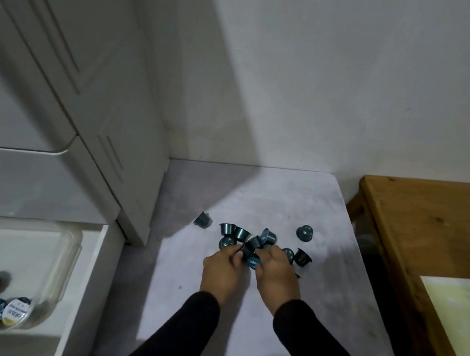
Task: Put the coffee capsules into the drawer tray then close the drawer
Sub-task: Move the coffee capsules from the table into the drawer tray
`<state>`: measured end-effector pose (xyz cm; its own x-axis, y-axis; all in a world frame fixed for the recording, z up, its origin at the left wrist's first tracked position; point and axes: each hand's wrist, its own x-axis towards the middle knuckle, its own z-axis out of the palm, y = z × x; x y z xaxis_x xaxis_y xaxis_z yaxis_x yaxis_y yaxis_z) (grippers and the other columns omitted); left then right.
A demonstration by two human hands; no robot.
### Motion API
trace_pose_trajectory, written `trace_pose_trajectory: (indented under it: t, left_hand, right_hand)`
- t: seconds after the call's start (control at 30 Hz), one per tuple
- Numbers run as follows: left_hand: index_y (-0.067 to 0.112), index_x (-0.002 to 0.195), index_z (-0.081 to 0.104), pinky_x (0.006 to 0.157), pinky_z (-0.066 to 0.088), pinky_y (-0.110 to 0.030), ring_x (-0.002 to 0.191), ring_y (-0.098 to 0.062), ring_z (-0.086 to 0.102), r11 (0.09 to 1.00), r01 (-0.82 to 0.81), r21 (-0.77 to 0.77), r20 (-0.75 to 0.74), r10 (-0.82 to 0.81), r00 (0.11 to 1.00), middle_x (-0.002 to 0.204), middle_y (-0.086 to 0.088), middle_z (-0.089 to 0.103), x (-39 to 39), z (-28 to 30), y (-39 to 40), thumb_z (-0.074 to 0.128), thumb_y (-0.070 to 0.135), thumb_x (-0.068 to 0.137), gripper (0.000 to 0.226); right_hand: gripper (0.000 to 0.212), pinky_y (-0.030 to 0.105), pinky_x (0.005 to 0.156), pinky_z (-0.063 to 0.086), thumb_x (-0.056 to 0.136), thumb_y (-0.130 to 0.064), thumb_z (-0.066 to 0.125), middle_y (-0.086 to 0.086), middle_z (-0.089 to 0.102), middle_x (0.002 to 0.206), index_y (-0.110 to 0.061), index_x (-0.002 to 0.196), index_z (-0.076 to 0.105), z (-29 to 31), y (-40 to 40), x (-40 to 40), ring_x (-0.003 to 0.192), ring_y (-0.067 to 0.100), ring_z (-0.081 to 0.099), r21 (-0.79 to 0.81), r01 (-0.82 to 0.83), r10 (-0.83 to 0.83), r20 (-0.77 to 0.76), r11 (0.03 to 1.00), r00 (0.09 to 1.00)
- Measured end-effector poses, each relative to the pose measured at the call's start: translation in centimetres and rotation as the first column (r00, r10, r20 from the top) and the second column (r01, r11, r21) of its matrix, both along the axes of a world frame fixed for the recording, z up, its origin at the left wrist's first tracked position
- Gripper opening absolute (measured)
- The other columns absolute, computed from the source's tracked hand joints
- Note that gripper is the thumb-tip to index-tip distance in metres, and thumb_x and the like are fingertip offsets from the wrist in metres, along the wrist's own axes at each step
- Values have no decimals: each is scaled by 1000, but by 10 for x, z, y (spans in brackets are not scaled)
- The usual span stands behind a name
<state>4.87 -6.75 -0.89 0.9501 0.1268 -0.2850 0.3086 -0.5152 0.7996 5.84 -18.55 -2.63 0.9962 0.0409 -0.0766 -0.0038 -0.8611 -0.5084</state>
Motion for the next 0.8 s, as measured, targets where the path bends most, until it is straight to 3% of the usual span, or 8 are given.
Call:
trace_pose_trajectory:
  t: [0.13, 0.2, 0.27, 0.33, 0.43, 0.53, 0.67, 0.8]
  left_hand:
    - [22, 104, 69, 76, 31, -13, 96, -14, 59, 995, -81, -58, -121, 74, 990, 98, 2, 68, 9, -7, -4, 43, 27, 97, 28]
    - [25, 93, 71, 82, 37, -20, 89, -12, 56, 962, -211, -172, -238, 167, 957, 88, 7, 65, 14, -11, -5, 49, 30, 95, 23]
    - [28, 77, 72, 87, 48, -28, 83, -14, 60, 867, -380, -322, -351, 263, 899, 79, 6, 68, 16, -14, -5, 59, 30, 89, 18]
    - [22, 79, 76, 90, 53, -34, 79, -17, 64, 760, -507, -406, -432, 329, 840, 78, -1, 72, 18, -21, -5, 66, 26, 83, 11]
    - [7, 91, 74, 72, 55, -26, 71, -16, 62, 613, -617, -494, -504, 376, 778, 79, -7, 70, 22, -24, -4, 66, 11, 84, 11]
    - [3, 92, 70, 56, 53, -19, 64, -17, 59, 523, -638, -565, -537, 355, 766, 75, -10, 67, 23, -22, -4, 59, -1, 86, 14]
    - [5, 88, 70, 62, 56, -22, 71, -20, 65, 508, -634, -583, -526, 359, 771, 80, -10, 70, 19, -19, -4, 58, -5, 85, 16]
    - [19, 79, 75, 86, 55, -34, 85, -18, 69, 689, -553, -469, -365, 418, 832, 85, -2, 74, 13, -17, -1, 66, 6, 80, 16]
  right_hand:
    - [25, 31, 85, 43, 88, -8, 49, 14, 58, 114, -8, 108, 64, -3, -1, 7, 102, 29, 54, 81, 34, -30, -47, 996, 998]
    - [24, 27, 80, 40, 87, -5, 50, 15, 59, 110, -7, 104, 67, -3, -3, 8, 99, 29, 54, 113, 21, -15, -55, 993, 998]
    - [23, 20, 75, 35, 85, 0, 52, 15, 59, 103, -4, 100, 69, -3, -4, 9, 95, 29, 55, 149, 0, 8, -54, 989, 998]
    - [22, 17, 73, 38, 83, 6, 53, 11, 56, 94, 0, 95, 70, -1, -5, 8, 88, 24, 54, 195, -23, 34, -52, 981, 998]
    - [22, 16, 75, 41, 80, 11, 54, 14, 58, 93, 2, 92, 71, 0, -6, 8, 83, 17, 53, 222, -39, 49, -39, 974, 998]
    - [24, -1, 69, 35, 80, 13, 53, 14, 59, 95, 2, 91, 71, 5, -7, 8, 81, 13, 51, 258, -8, 24, -60, 966, 998]
    - [25, 0, 69, 35, 78, 13, 55, 14, 65, 95, -1, 90, 72, 10, -9, 7, 81, 15, 55, 307, 43, -20, -79, 951, 997]
    - [23, 3, 62, 38, 77, 8, 54, -3, 61, 73, -4, 83, 72, 24, -17, 10, 71, 11, 56, 315, 60, -32, -93, 947, 995]
